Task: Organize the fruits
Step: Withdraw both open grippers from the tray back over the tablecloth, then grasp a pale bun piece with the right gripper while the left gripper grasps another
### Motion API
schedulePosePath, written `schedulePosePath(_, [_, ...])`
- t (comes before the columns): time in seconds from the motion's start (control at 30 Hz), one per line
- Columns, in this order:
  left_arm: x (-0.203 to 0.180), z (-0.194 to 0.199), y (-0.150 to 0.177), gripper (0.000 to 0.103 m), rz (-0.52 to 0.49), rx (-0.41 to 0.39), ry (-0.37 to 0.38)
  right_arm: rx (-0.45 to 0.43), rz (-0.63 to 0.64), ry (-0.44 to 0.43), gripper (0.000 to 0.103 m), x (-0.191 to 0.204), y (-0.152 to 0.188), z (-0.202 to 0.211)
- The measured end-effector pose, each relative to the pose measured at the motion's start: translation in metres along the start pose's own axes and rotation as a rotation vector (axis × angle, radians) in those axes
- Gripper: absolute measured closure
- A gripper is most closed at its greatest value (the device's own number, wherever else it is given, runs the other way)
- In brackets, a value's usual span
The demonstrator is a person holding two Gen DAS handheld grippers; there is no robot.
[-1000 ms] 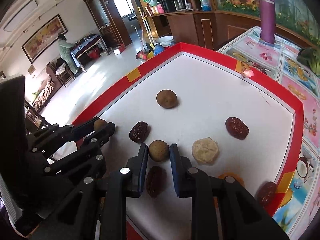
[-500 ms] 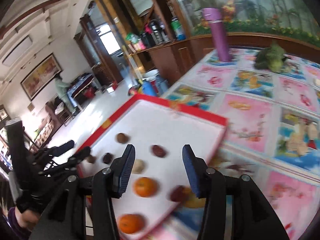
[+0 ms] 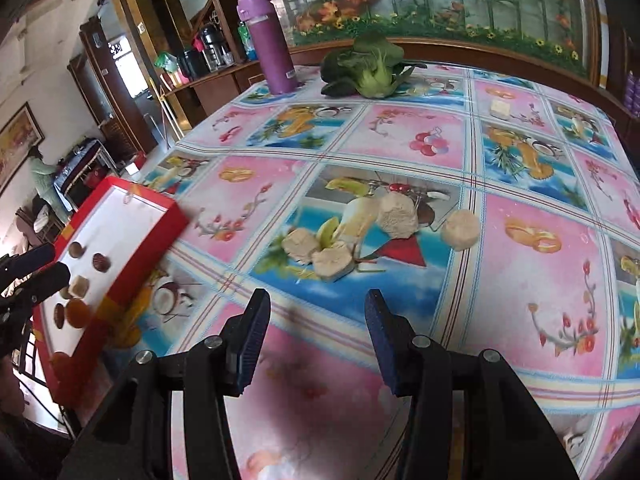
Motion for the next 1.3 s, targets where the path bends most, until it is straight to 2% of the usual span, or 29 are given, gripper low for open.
schedulePosePath(0.2, [-0.021,-0.013,-0.004,0.041,-0.025,0.038,0.018,-0.005,0.008,0.082,0.055,-0.004,-0.014,-0.021])
schedulePosePath(0.3, [-0.026,-0.018,-0.006,0.041,-0.038,0.05,0.014,-0.004,0.024,0.091,0.058,-0.001,-0.018,-0.025])
schedulePosePath(0.43, [-0.041,-0.027,-0.012,0.041,-0.064,0.057,-0.001,0.003,0.053,0.089,0.073,0.002,-0.018,-0.025])
schedulePosePath(0.47, [-0.043,-0.03,-0.014,0.041,-0.068,0.061,-0.007,0.004,0.065,0.096,0.08,0.002,-0.017,-0.024])
schedulePosePath(0.63, [-0.064,-0.047,-0.027,0.041,-0.084,0.066,-0.01,0.017,0.017,0.046,0.08,-0.017,-0.019,-0.018])
schedulePosePath(0.87, [-0.107,-0.073,-0.047,0.041,-0.133,0.03,0.028,-0.032,-0.236,-0.12,0.08,-0.067,-0.032,0.011])
schedulePosePath(1.03, [-0.133,-0.095,-0.053,0.041,-0.19,0.031,0.084,-0.027,-0.312,-0.117,0.08,-0.082,-0.034,0.01])
schedulePosePath(1.13, [-0.137,-0.103,-0.054,0.041,-0.178,0.04,0.122,-0.023,-0.345,-0.132,0.08,-0.086,-0.034,0.01])
schedulePosePath(1.3, [-0.138,-0.114,-0.054,0.043,-0.152,0.064,0.141,-0.023,-0.348,-0.142,0.08,-0.085,-0.035,0.011])
Point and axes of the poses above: each gripper's, at about its wrist camera, not at the fingertips, and z roughly against the way its jaws point, x to its left, y to its underside, the point moved 1 cm from there along -z, roughly the way its jaws point, and after that the axes turned 3 degrees about y, right-handed, at the moved point
